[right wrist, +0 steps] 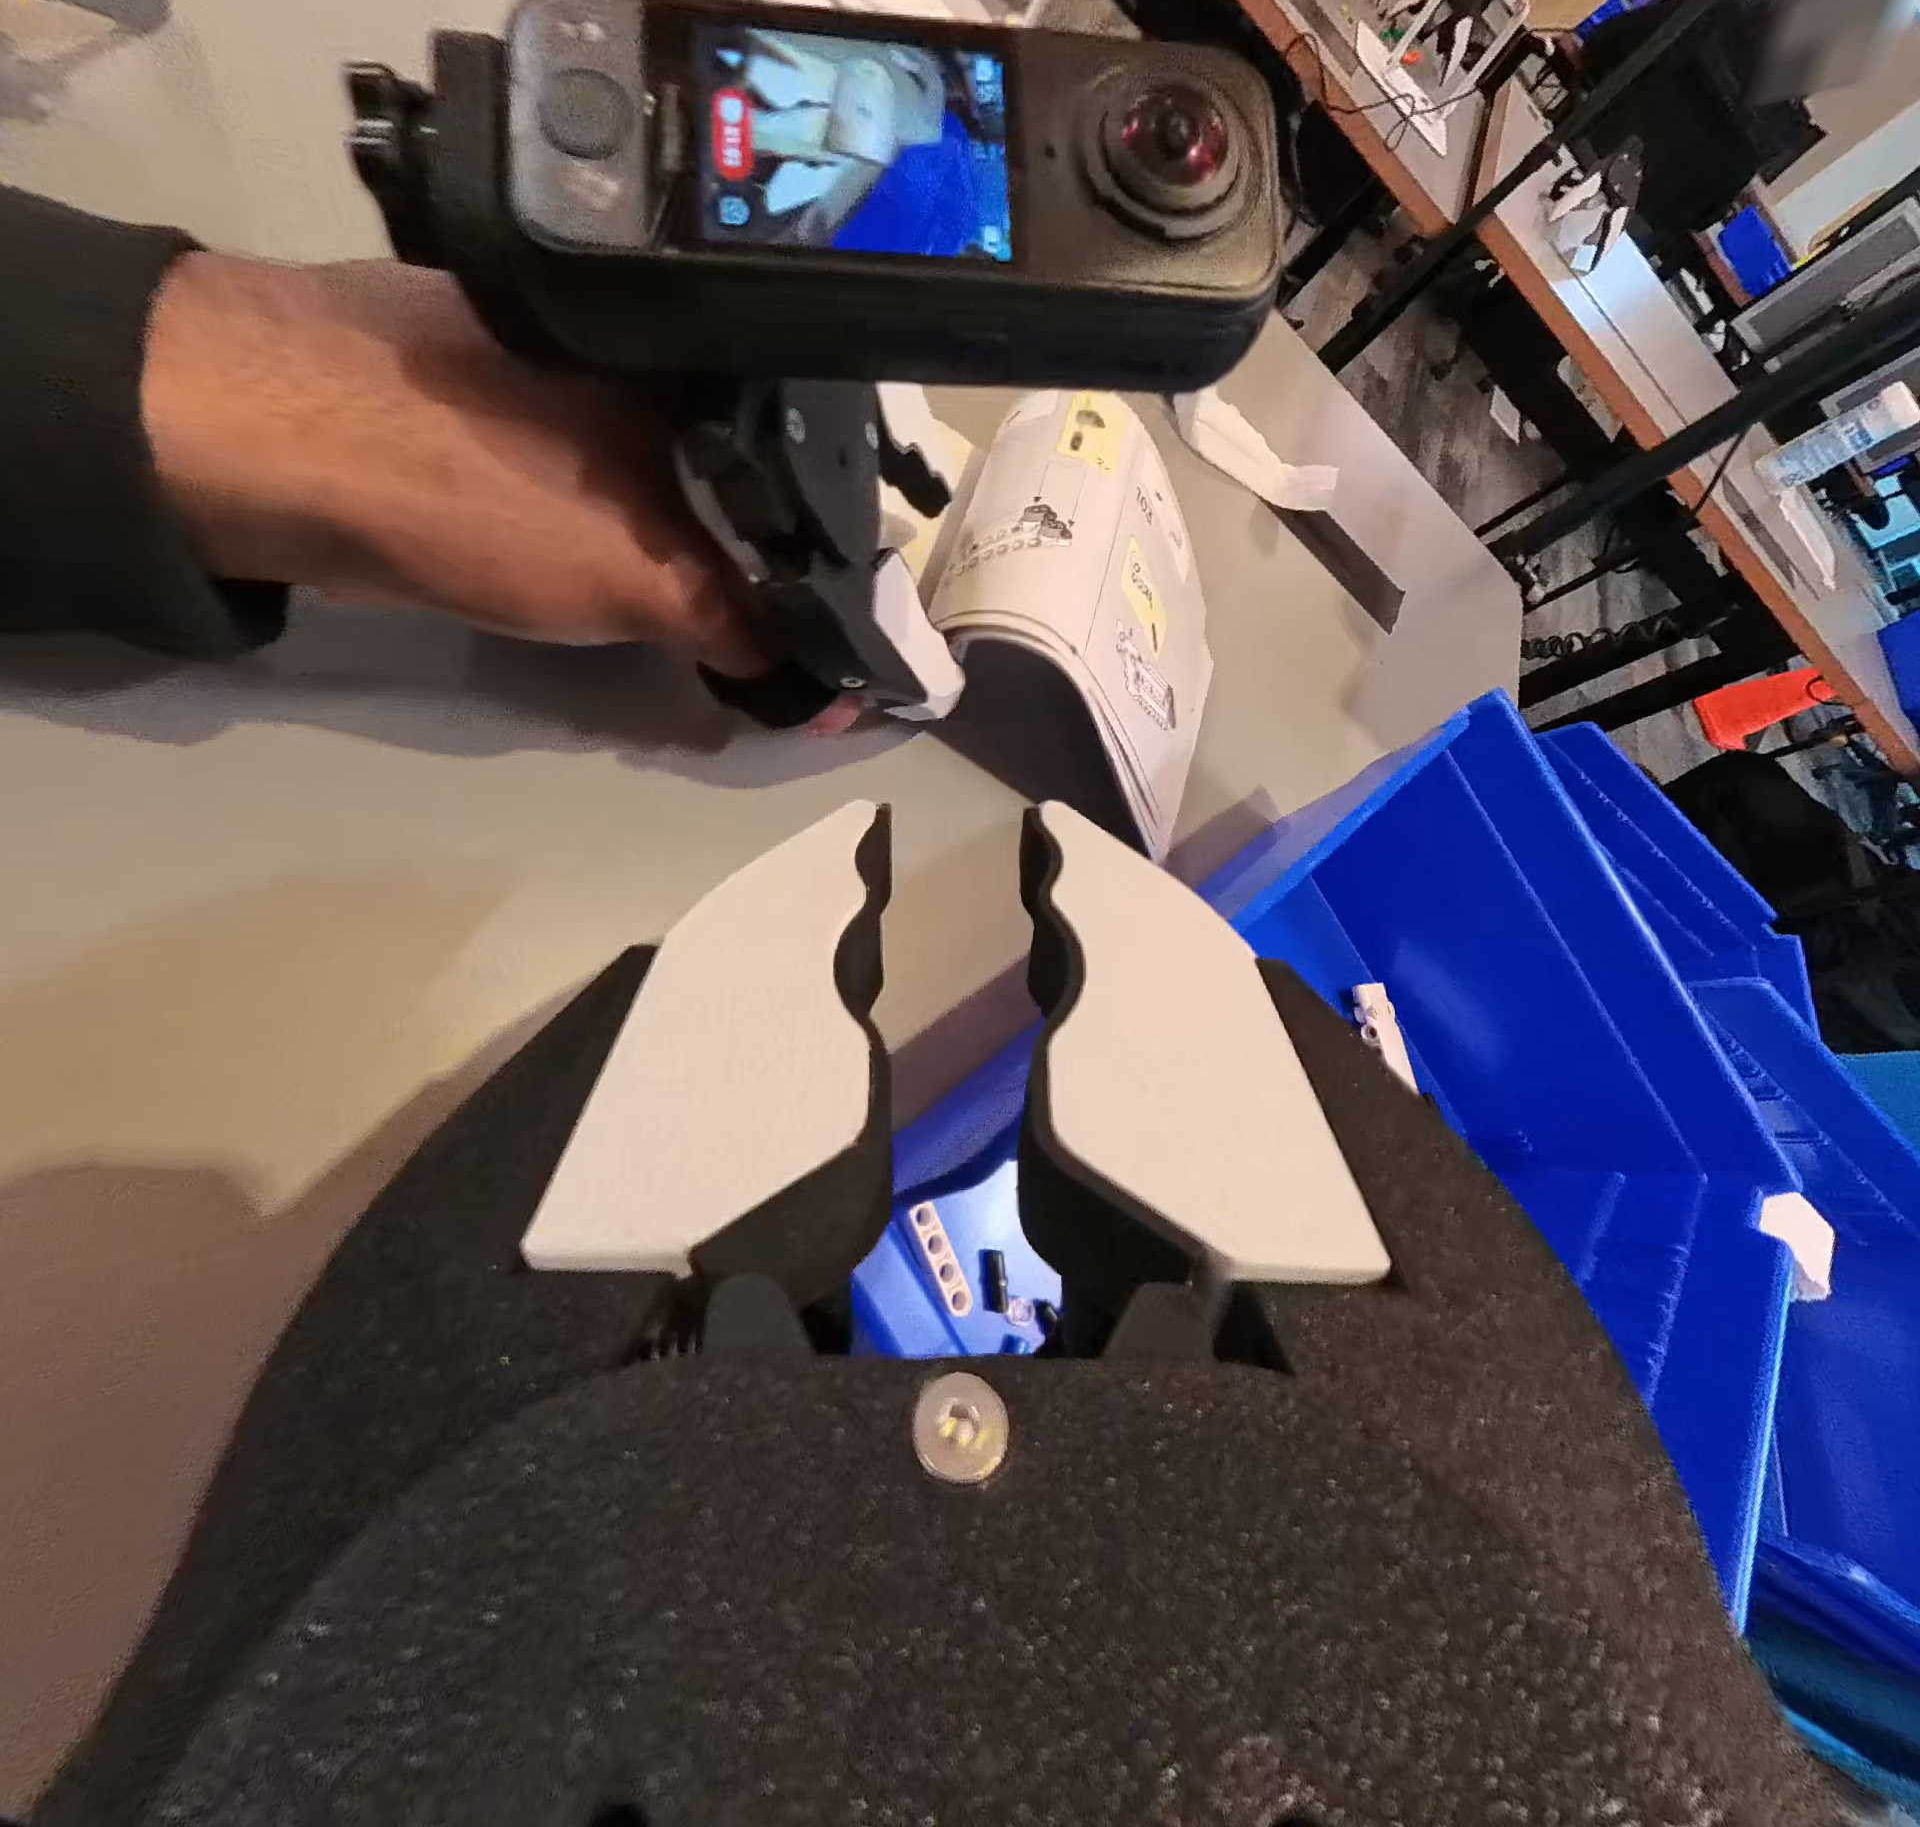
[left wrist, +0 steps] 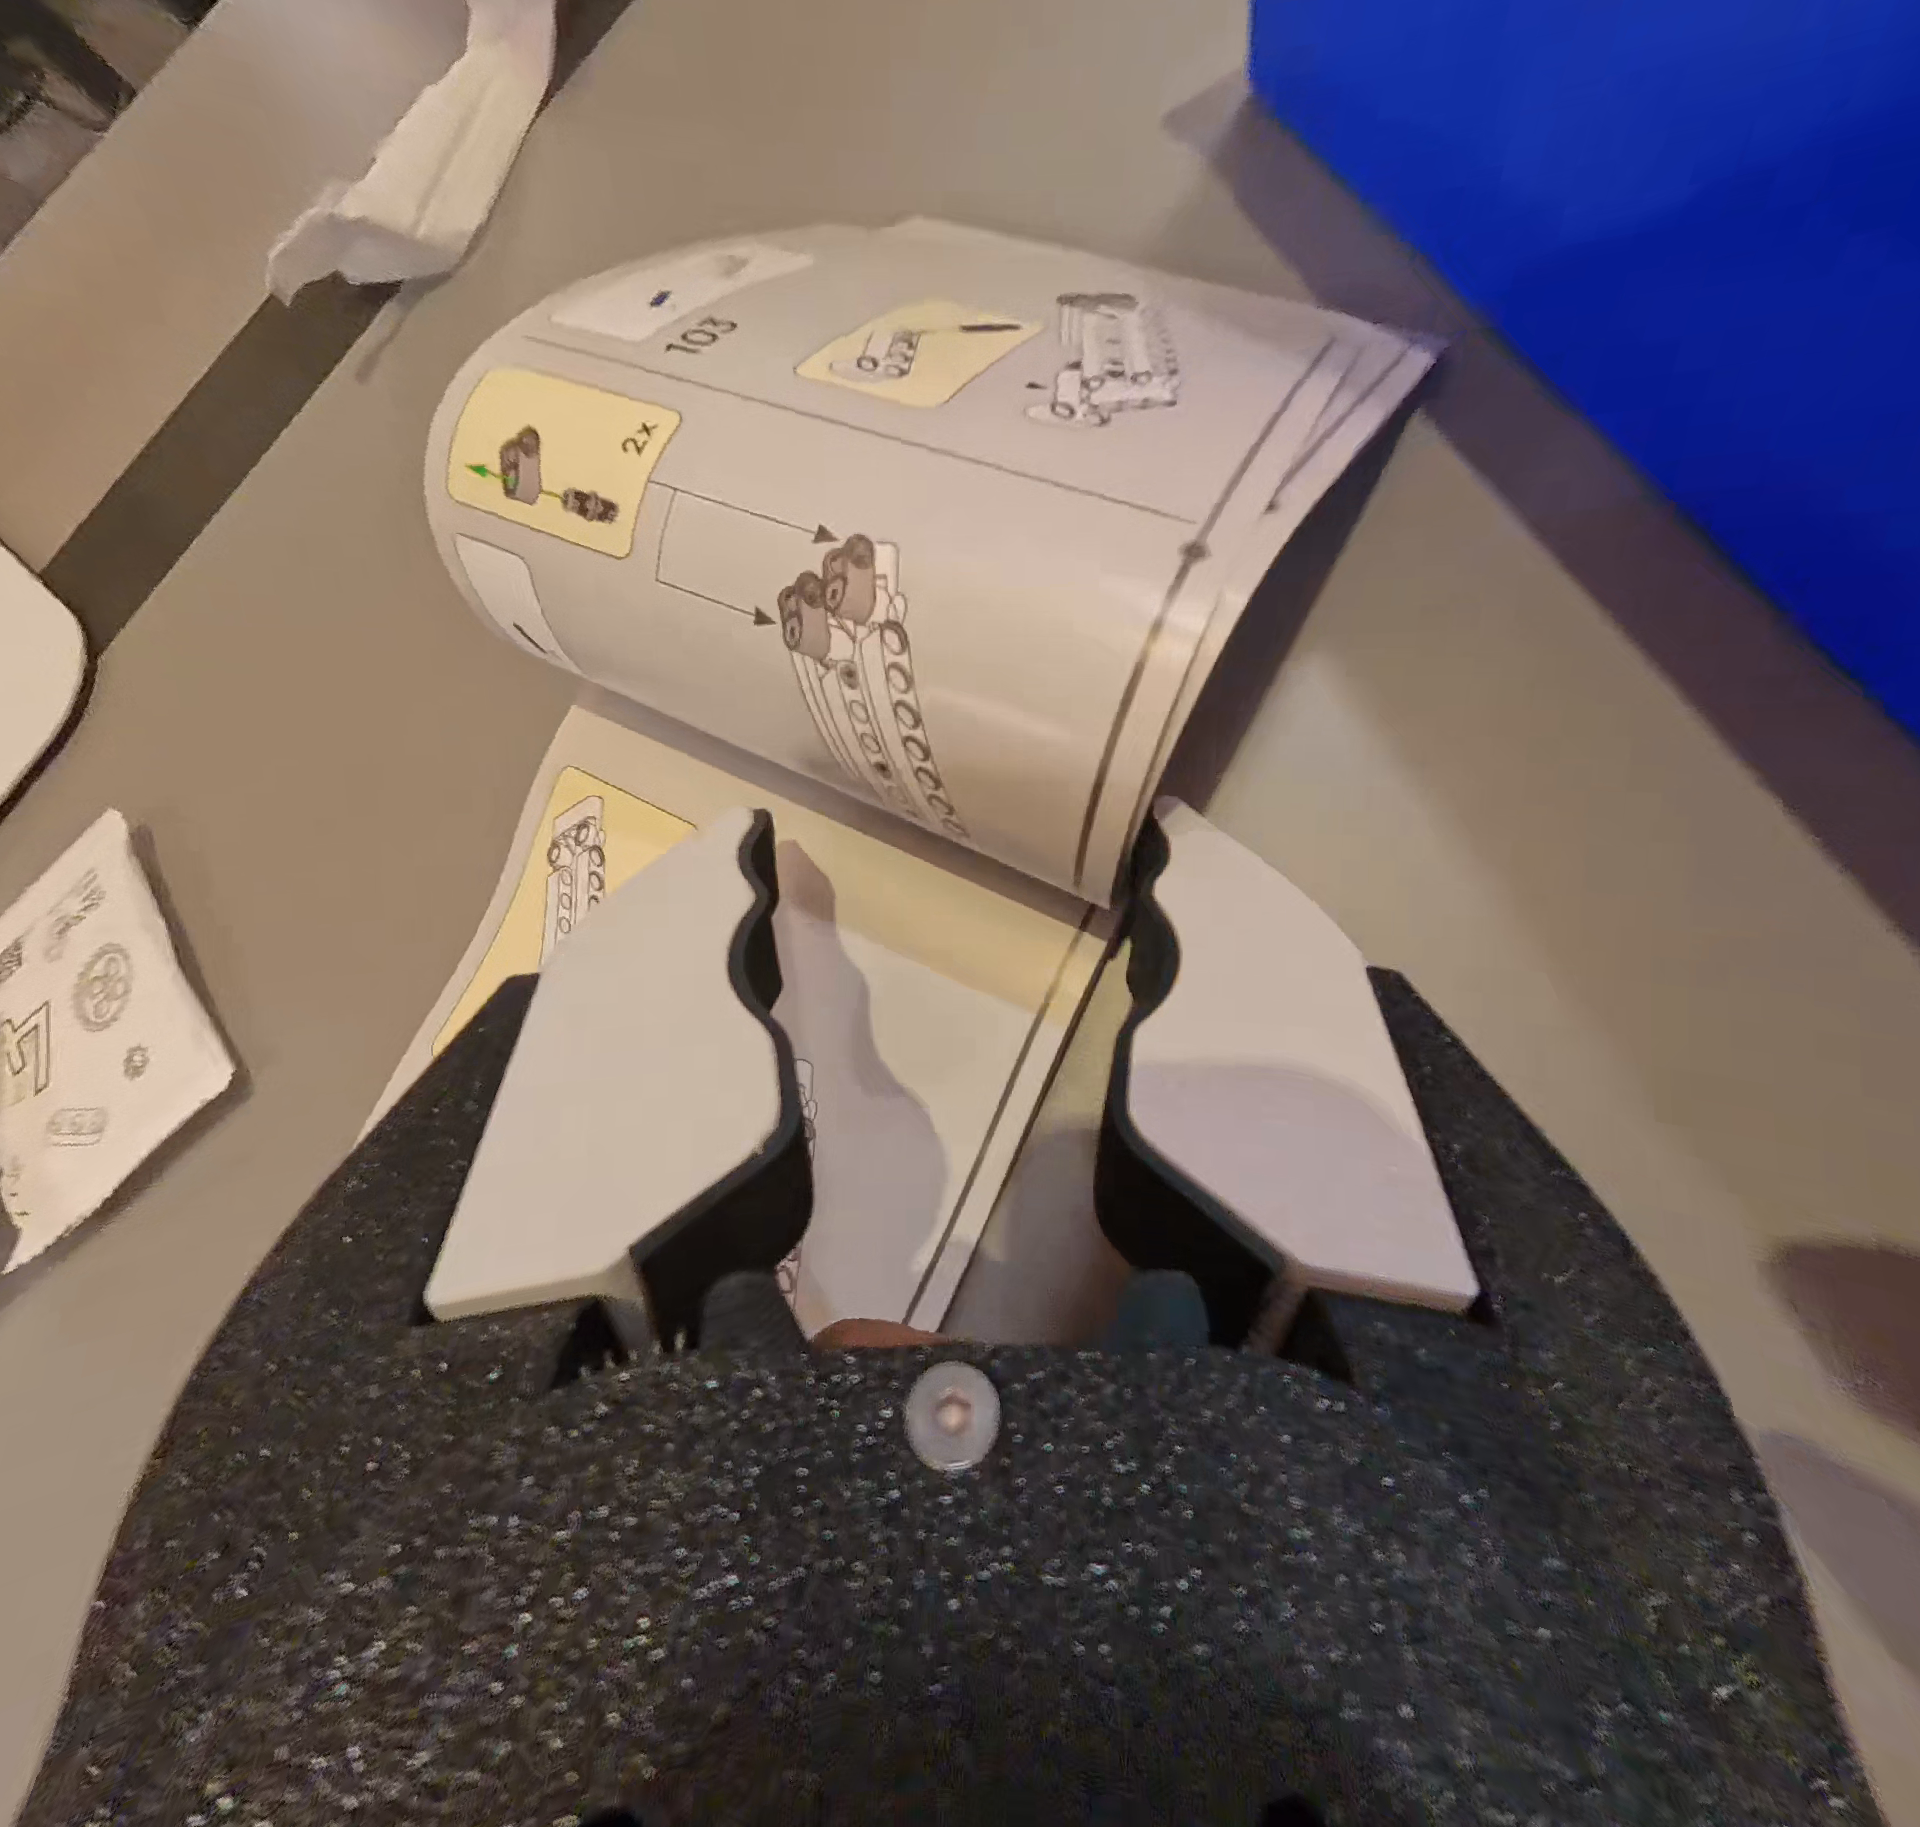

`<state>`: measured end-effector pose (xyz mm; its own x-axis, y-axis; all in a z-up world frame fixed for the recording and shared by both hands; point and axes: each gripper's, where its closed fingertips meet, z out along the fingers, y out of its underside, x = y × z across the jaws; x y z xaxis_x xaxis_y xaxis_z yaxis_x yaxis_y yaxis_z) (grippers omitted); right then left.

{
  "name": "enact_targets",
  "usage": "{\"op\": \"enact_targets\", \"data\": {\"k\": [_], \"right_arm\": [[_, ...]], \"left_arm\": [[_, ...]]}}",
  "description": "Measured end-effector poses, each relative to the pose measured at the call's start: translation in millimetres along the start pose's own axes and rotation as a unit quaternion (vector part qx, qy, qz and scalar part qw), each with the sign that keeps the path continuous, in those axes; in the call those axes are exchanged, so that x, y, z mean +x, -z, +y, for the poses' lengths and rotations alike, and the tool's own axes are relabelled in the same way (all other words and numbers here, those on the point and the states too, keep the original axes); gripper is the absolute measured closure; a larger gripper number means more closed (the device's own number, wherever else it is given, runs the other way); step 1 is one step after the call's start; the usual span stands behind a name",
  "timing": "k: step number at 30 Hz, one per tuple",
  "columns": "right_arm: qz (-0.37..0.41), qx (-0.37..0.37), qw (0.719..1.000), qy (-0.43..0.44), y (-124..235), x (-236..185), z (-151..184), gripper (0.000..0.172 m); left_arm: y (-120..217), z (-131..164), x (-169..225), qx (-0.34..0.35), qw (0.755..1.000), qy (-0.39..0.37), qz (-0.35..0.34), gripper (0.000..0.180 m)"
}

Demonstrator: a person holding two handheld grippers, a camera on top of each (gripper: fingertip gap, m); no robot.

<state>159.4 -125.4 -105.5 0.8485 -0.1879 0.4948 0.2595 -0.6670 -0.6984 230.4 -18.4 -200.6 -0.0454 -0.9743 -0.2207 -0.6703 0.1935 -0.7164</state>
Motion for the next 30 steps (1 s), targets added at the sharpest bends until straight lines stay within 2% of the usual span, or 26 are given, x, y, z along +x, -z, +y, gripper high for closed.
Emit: {"op": "enact_targets", "data": {"k": [7, 10, 12, 16, 19, 21, 23, 27, 30], "right_arm": [[-0.028, 0.045, 0.998, 0.03, 10.0, -22.8, -13.0, 0.149], [-0.055, 0.063, 0.995, 0.046, 10.0, -40.0, -17.6, 0.149], [-0.072, 0.07, 0.994, 0.052, 9.2, -50.3, -18.6, 0.149], [-0.09, 0.073, 0.992, 0.057, 9.5, -61.5, -14.9, 0.149], [-0.1, 0.076, 0.991, 0.051, 10.9, -64.5, -12.0, 0.149], [-0.106, 0.081, 0.99, 0.047, 11.7, -66.3, -12.6, 0.15], [-0.115, 0.093, 0.988, 0.045, 13.0, -69.3, -15.6, 0.151], [-0.153, 0.112, 0.981, 0.034, 12.5, -83.3, -20.4, 0.152], [-0.188, 0.107, 0.976, 0.032, 4.5, -97.9, -20.4, 0.152]], "left_arm": [[5.2, 5.6, -47.9, 0.006, 0.999, 0.006, -0.046, 0.12], [6.3, -6.2, -34.8, 0.025, 1.0, 0.009, -0.005, 0.121], [2.0, -10.5, -25.9, 0.016, 1.0, -0.025, -0.003, 0.117], [-2.2, -14.0, -23.0, -0.006, 0.994, -0.088, -0.058, 0.118], [2.6, -15.5, -22.7, 0.003, 0.988, -0.121, -0.1, 0.118], [16.3, -14.0, -32.9, 0.012, 0.977, -0.142, -0.157, 0.118], [38.4, -12.6, -32.6, 0.049, 0.971, -0.154, -0.179, 0.121], [91.7, 16.8, -15.9, 0.097, 0.987, -0.089, -0.095, 0.133], [141.6, 37.3, -20.6, 0.142, 0.987, -0.043, -0.055, 0.139]]}}
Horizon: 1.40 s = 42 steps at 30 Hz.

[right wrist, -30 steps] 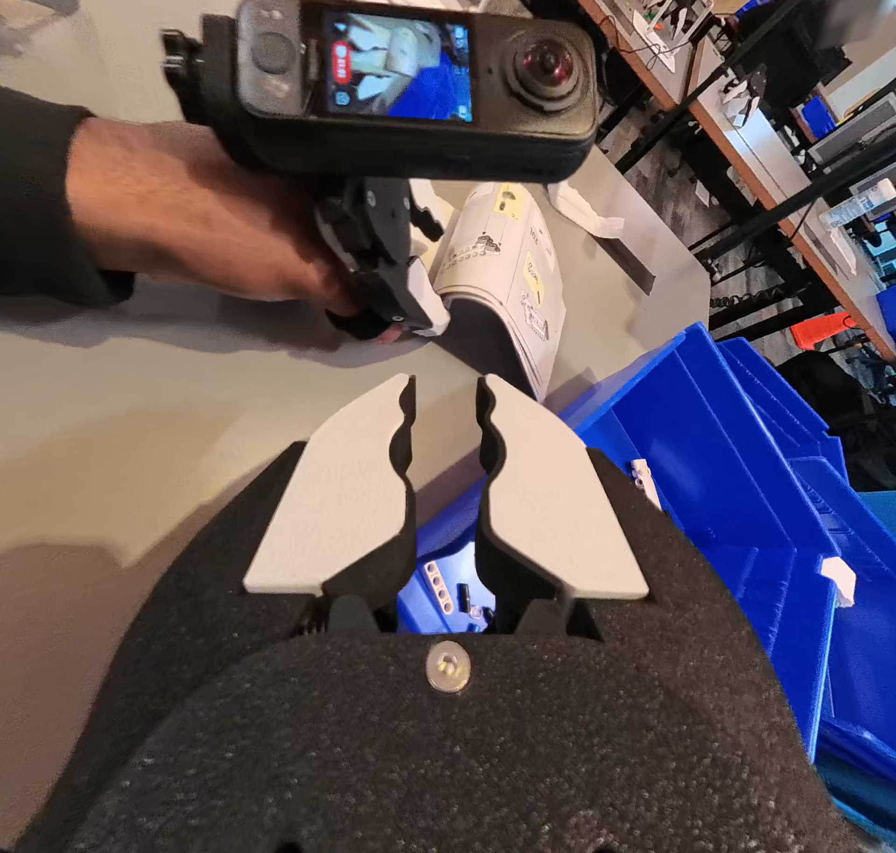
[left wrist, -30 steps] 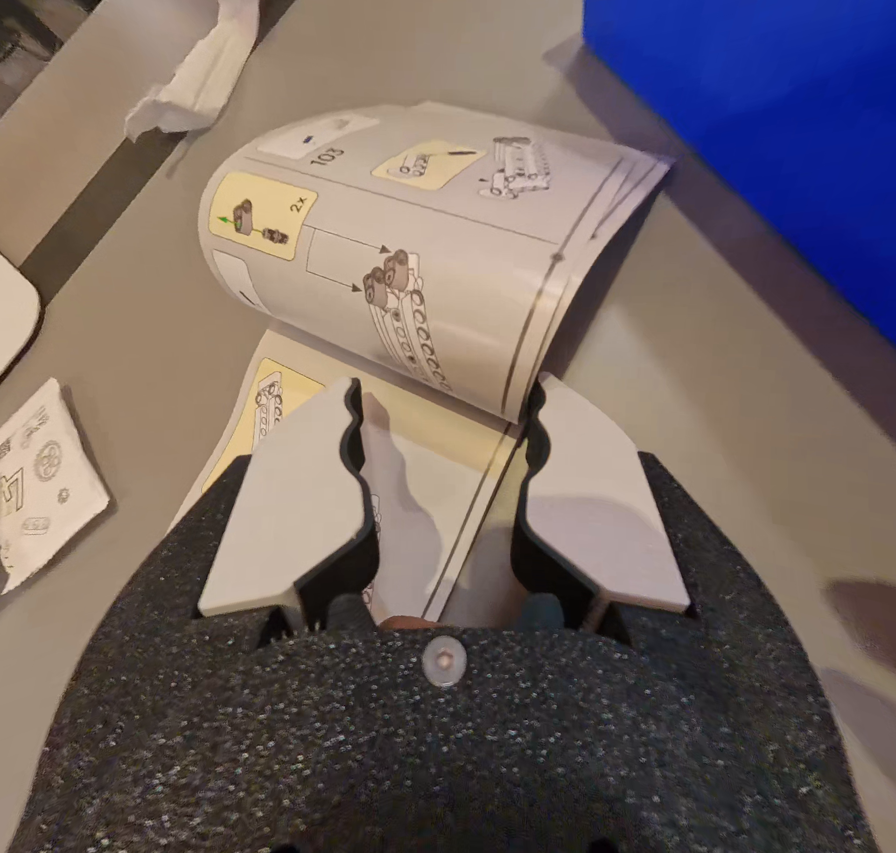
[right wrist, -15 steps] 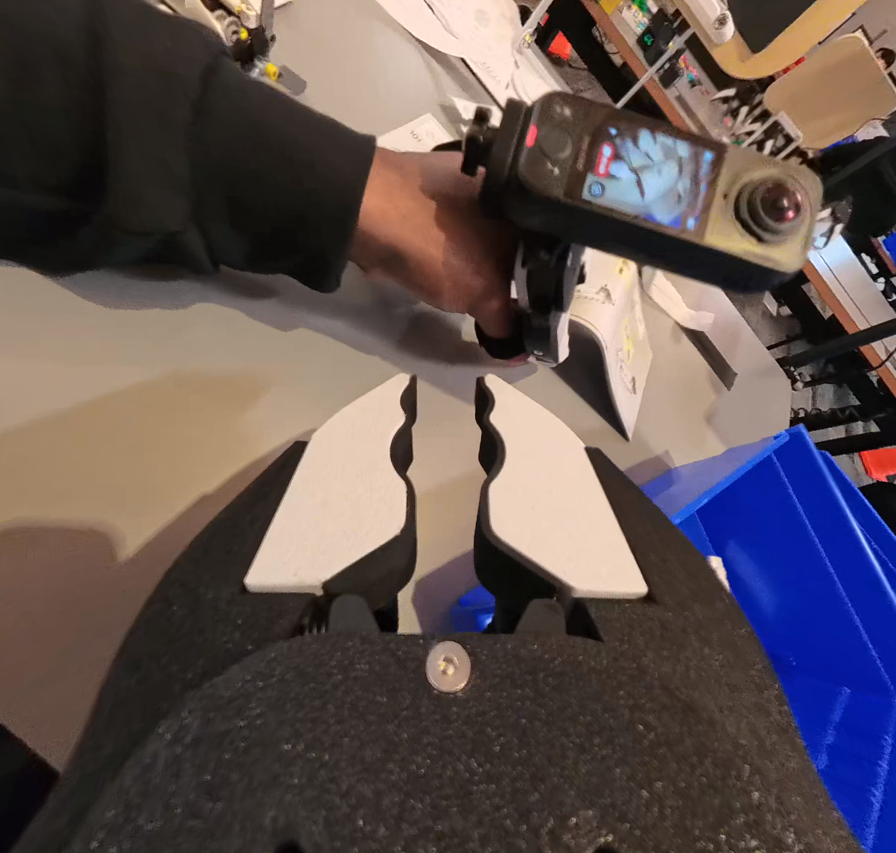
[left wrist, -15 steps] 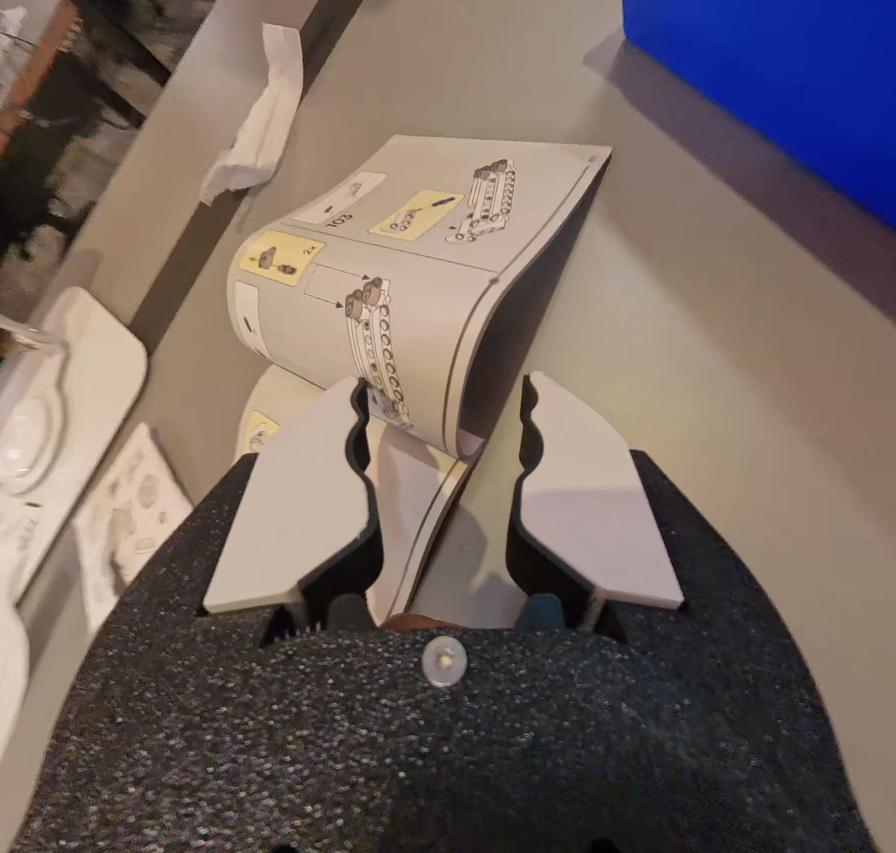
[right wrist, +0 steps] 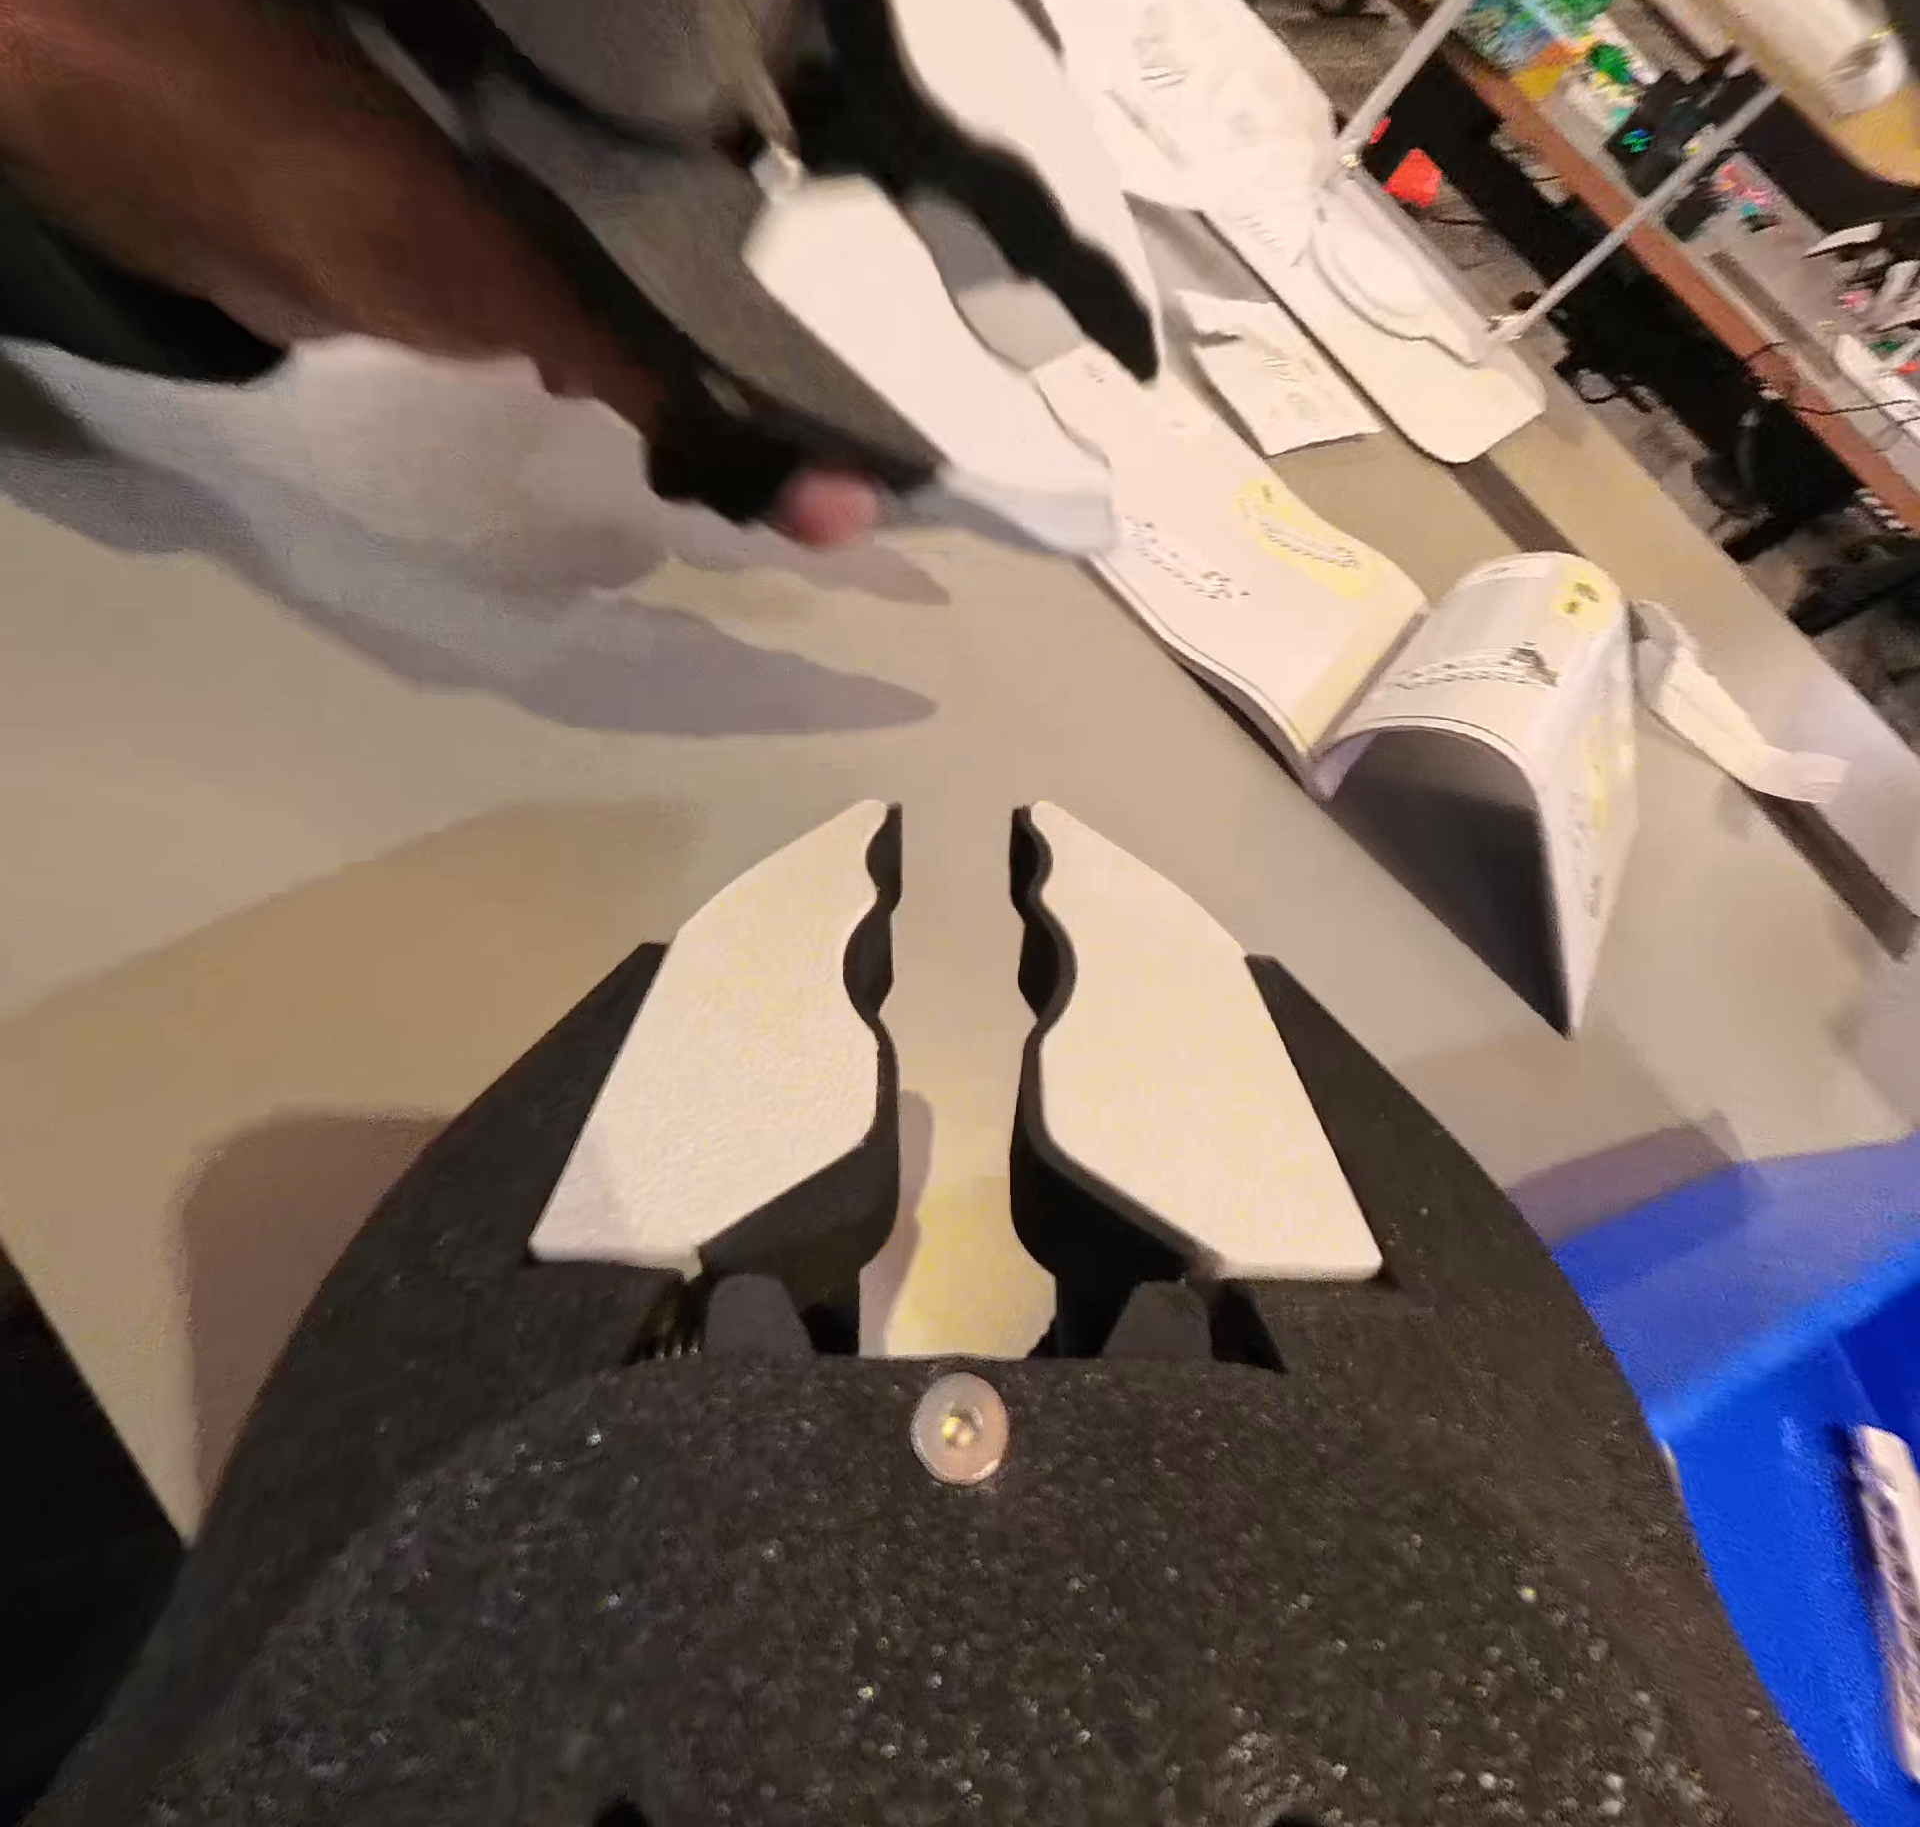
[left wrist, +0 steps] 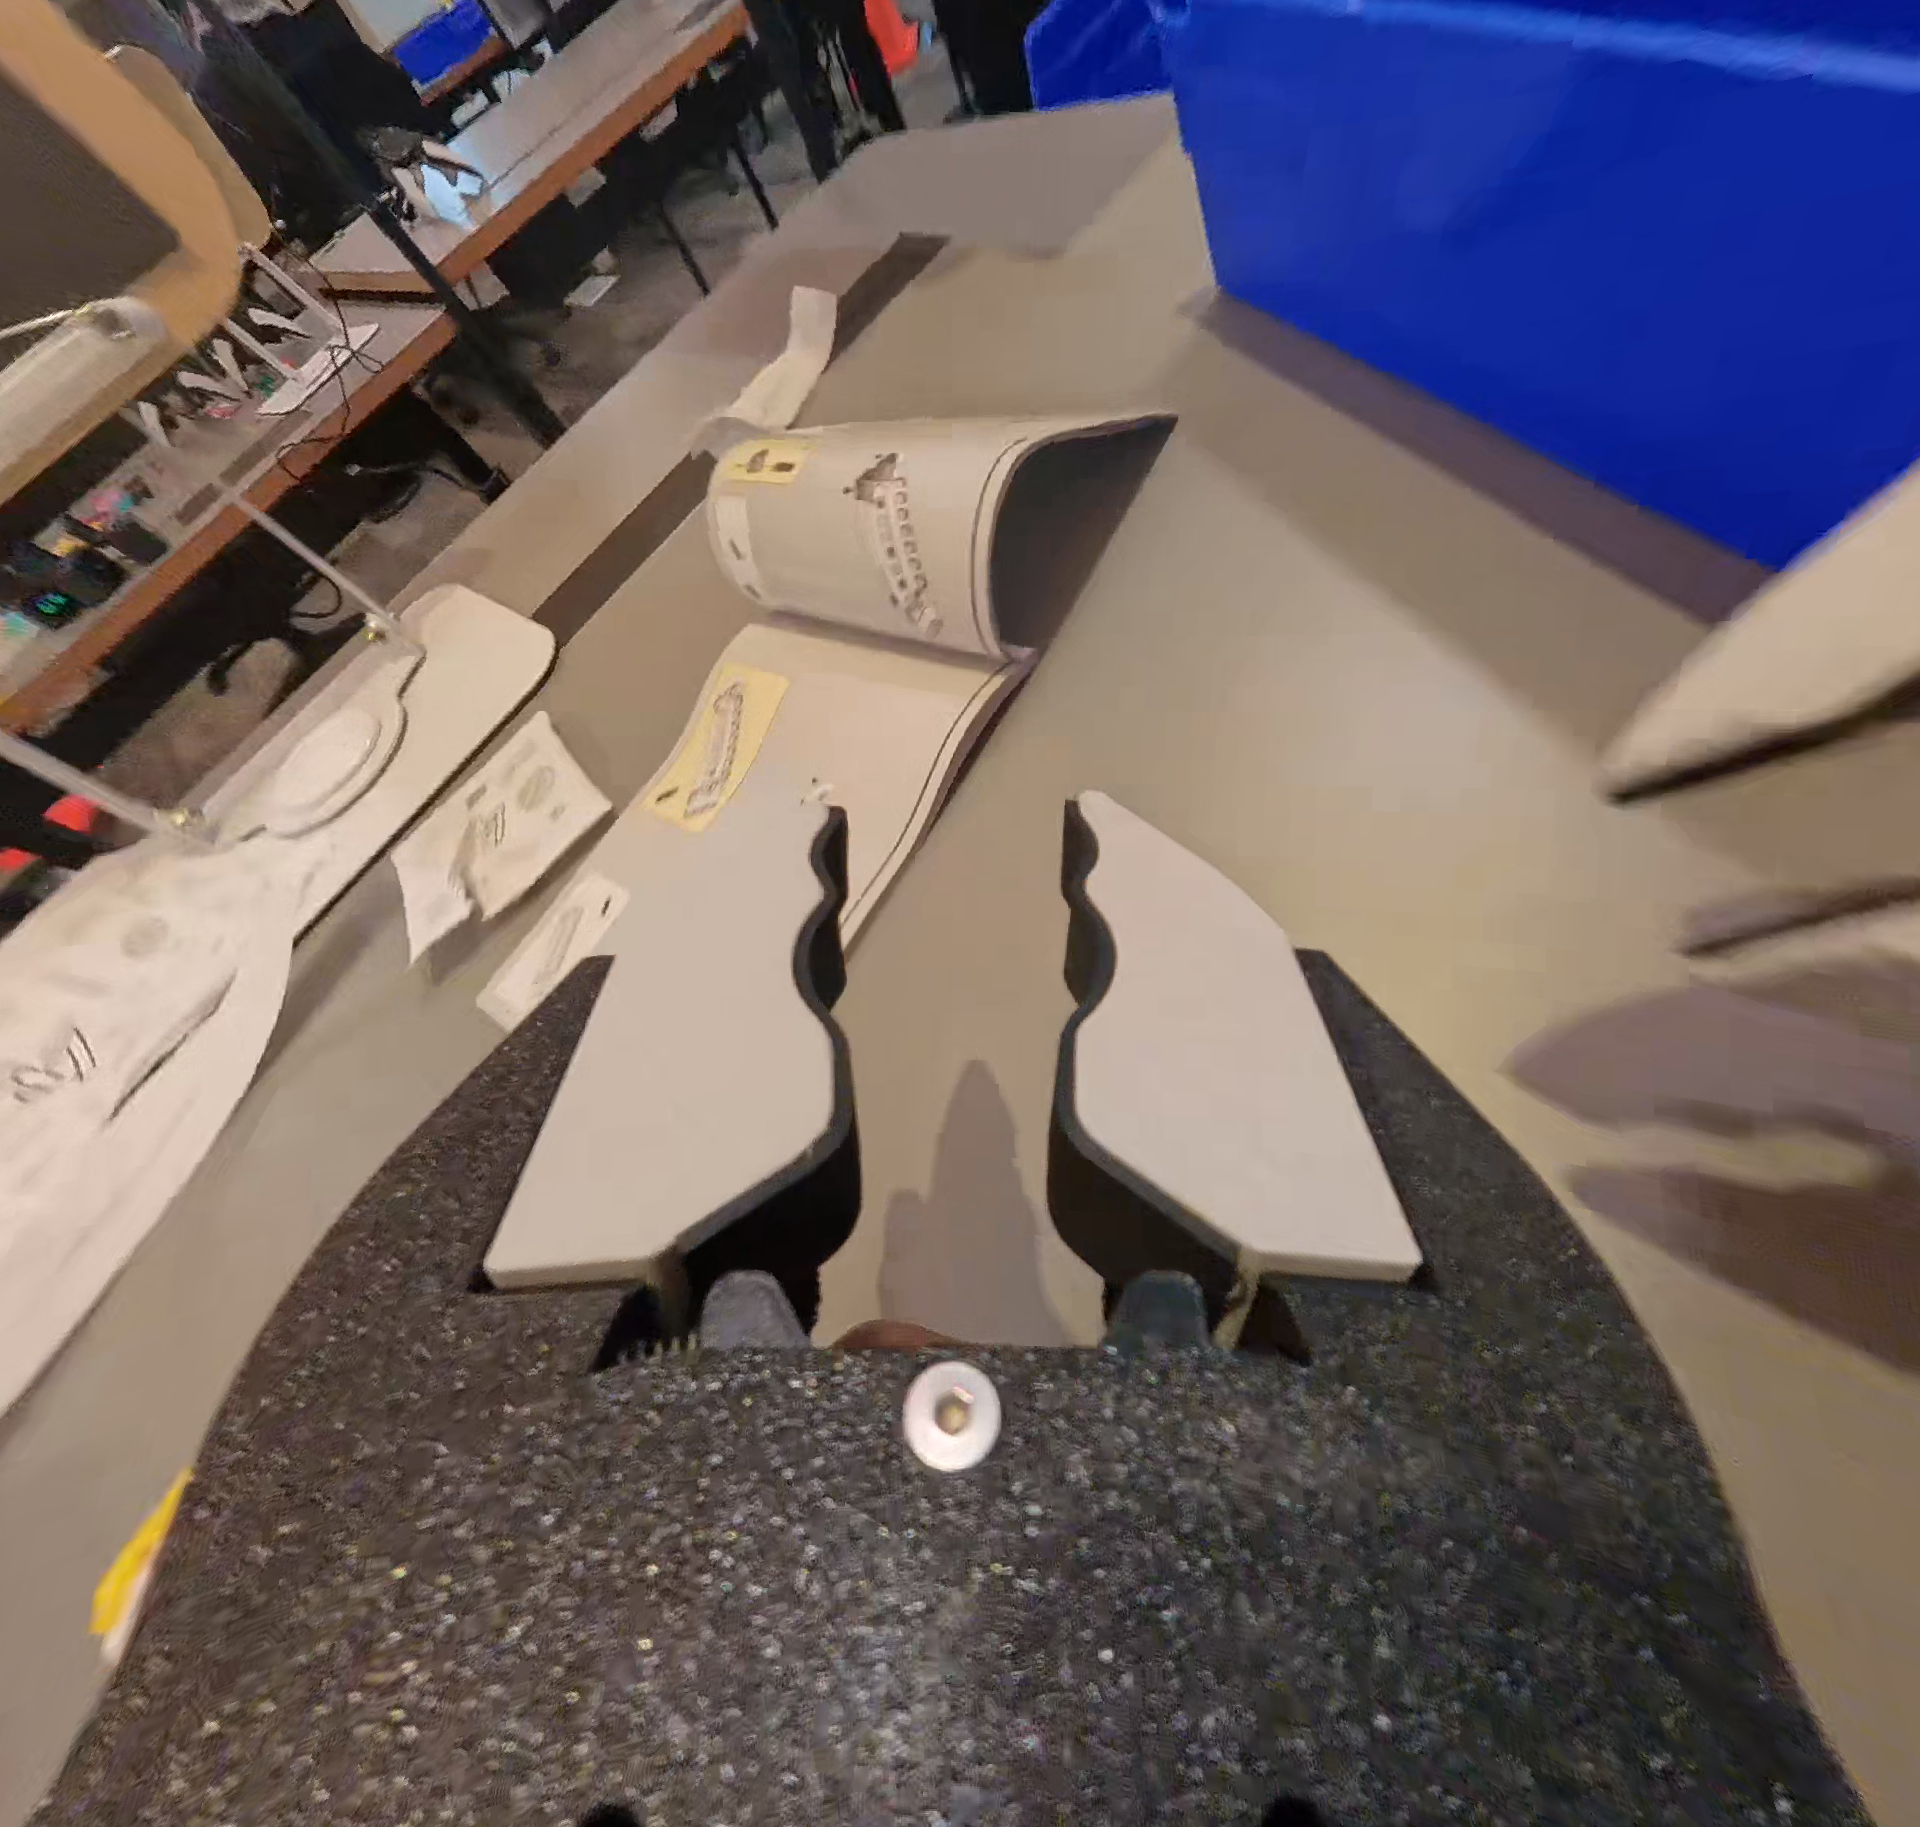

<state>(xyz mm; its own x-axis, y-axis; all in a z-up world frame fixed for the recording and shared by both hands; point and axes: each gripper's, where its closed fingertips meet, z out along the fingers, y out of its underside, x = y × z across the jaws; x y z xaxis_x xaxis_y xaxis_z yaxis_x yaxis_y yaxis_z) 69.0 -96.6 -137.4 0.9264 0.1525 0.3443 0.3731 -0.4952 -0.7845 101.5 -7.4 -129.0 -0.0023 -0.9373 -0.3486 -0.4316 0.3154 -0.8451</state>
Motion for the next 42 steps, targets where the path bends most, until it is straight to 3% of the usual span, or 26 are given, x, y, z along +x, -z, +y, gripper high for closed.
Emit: {"op": "enact_targets", "data": {"k": [4, 8, 17, 24, 34, 42], "right_arm": [[-0.035, -0.006, 0.999, 0.005, -22.8, -12.5, -3.1, 0.151], [-0.047, 0.0, 0.999, 0.023, -48.0, -14.5, -15.4, 0.145], [-0.069, -0.002, 0.997, 0.022, -95.2, -6.7, -33.4, 0.129], [-0.078, -0.001, 0.996, 0.044, -122.0, 5.4, -40.1, 0.121], [-0.168, -0.018, 0.983, 0.071, -171.9, 10.1, -54.8, 0.112], [-0.259, -0.065, 0.959, 0.095, -201.4, 12.5, -50.8, 0.105]], "left_arm": [[52.8, 14.9, -15.7, 0.023, 0.998, 0.045, 0.036, 0.138], [84.3, 19.6, -34.3, 0.066, 0.994, 0.077, 0.051, 0.138], [111.6, 28.9, -53.2, 0.126, 0.982, 0.104, 0.099, 0.138], [133.6, 22.2, -98.0, 0.156, 0.979, 0.091, 0.091, 0.138], [129.6, 25.0, -156.4, 0.115, 0.983, 0.086, 0.115, 0.138], [78.6, 13.2, -184.9, 0.082, 0.971, 0.144, 0.172, 0.138]]}}
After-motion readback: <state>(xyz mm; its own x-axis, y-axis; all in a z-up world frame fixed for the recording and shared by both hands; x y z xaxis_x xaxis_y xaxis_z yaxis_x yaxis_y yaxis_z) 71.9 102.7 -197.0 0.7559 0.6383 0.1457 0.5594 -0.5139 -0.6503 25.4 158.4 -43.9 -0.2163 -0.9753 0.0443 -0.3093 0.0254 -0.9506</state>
